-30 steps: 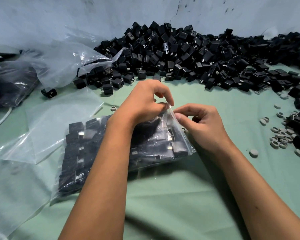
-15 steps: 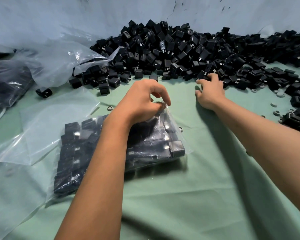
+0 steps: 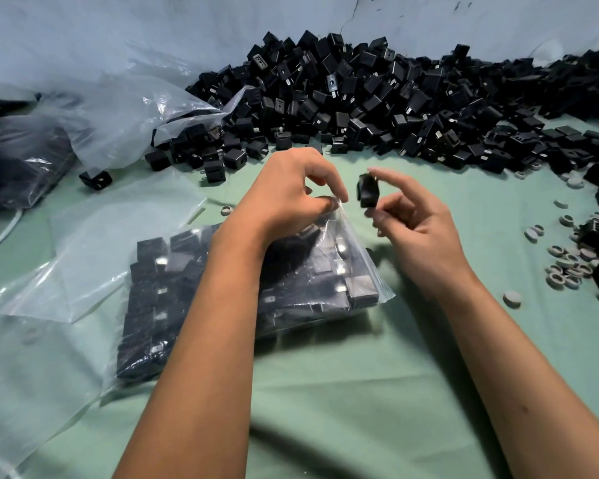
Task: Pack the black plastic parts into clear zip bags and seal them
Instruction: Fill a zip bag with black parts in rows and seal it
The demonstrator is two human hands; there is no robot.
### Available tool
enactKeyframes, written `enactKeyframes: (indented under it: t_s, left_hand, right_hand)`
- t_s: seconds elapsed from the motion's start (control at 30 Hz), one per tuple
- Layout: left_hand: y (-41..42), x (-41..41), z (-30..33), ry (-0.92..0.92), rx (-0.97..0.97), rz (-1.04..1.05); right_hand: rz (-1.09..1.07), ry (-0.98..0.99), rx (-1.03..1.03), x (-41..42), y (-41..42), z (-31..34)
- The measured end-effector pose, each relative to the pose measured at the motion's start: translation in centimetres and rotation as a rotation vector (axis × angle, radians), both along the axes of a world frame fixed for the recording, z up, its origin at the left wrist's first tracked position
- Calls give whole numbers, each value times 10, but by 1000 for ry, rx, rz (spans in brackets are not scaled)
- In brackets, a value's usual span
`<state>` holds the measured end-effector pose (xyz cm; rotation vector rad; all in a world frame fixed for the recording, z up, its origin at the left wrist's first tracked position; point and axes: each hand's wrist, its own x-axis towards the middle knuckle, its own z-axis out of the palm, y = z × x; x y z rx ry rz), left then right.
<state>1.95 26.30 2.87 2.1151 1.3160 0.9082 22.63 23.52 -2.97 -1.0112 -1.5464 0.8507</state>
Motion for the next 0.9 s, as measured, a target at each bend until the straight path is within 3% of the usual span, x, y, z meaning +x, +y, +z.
enactKeyframes:
  t_s: [0.27, 0.57, 0.67, 0.9]
  left_hand:
    - [-1, 0, 2, 7, 18, 19]
    - [-3, 0, 4, -6, 18, 22]
    - [-2, -1, 2, 0, 22, 25]
    - [-2, -3, 4, 7, 46, 59]
  right_hand:
    - [69, -34, 37, -5, -8, -7]
    - [-147, -314, 219, -22, -1, -7]
    - [-115, -368, 262, -21, -1, -3]
    - [-28, -197, 155, -16, -7, -1]
